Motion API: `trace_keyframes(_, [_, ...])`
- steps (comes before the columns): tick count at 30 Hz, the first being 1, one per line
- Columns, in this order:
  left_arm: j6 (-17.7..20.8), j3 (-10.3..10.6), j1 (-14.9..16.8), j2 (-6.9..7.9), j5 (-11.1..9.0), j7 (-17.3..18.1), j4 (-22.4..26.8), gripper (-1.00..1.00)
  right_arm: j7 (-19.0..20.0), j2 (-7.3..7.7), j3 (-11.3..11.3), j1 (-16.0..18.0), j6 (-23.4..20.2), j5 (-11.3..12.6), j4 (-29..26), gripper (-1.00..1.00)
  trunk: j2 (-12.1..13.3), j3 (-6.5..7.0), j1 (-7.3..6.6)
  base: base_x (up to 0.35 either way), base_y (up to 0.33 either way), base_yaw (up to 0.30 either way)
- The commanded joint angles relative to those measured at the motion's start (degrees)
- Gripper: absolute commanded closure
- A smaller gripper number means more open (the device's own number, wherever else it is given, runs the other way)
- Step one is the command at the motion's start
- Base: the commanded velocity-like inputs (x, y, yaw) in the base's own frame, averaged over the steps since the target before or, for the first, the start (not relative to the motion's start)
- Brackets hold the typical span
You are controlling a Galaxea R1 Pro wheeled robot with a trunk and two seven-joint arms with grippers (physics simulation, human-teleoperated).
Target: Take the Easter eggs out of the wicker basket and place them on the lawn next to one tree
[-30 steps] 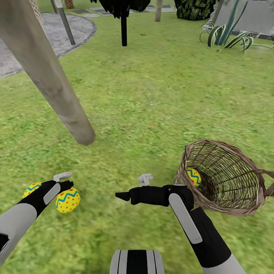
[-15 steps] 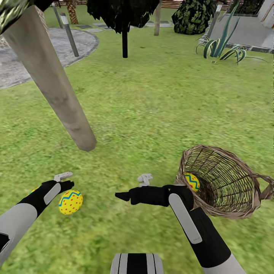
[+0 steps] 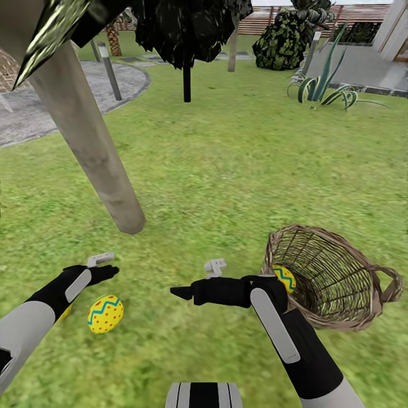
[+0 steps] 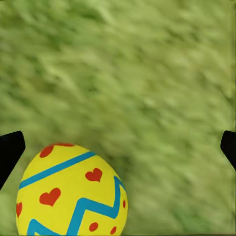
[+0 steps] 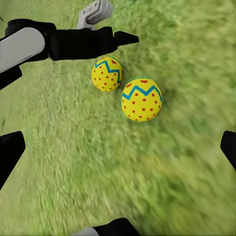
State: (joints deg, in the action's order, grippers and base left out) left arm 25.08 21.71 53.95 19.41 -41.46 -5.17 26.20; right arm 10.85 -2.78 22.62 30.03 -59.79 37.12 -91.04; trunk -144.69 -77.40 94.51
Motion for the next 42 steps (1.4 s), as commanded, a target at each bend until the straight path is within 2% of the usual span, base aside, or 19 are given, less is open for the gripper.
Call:
trace_keyframes(1, [0.4,0.44,0.01,0.09,-0.62,-0.14,0.16,-1.0,0.58,-0.03,-0.04,0.03,-0.21,-0.64,-0.02,-1.0,0.0,0.19,-0.03,0.0,0.0,0.0])
trace_keyframes(5, [1.24,0.49,0.01,0.03,-0.63,0.38,0.16,-1.0,0.58,-0.03,-0.03,0.03,-0.21,-0.64,-0.02,-1.0,0.05,1.07,-0.14,0.0,0.0,0.0])
trace_keyframes(13, [1.55,0.53,0.01,-0.16,-0.56,0.51,0.24,-1.0,0.58,-0.03,-0.03,0.03,-0.21,-0.65,-0.02,-1.0,0.05,1.18,-0.14,0.0,0.0,-0.047])
trace_keyframes(21, [1.55,0.53,0.01,-0.16,-0.55,0.51,0.27,-1.0,0.58,-0.11,-0.03,0.03,-0.21,-0.65,-0.02,-1.0,0.05,1.45,-0.14,0.0,0.0,-0.229])
trace_keyframes(28, [1.55,0.45,0.01,0.0,-0.55,0.51,2.22,-1.0,0.58,-0.12,-0.03,0.03,-0.21,-0.65,-0.02,-1.0,0.05,1.73,-0.14,0.0,0.0,-0.269])
trace_keyframes(36, [1.55,0.53,0.01,-0.04,-0.55,0.47,2.36,-1.0,0.58,-0.1,-0.03,0.03,-0.21,-0.59,-0.02,-1.0,0.16,3.81,-0.34,0.0,0.0,-0.249])
trace_keyframes(42, [1.55,0.63,0.01,-0.18,-0.47,0.43,2.36,-1.0,0.58,-0.1,-0.03,0.03,-0.21,-0.63,-0.02,-1.0,0.16,3.85,-0.34,0.0,0.0,-0.043])
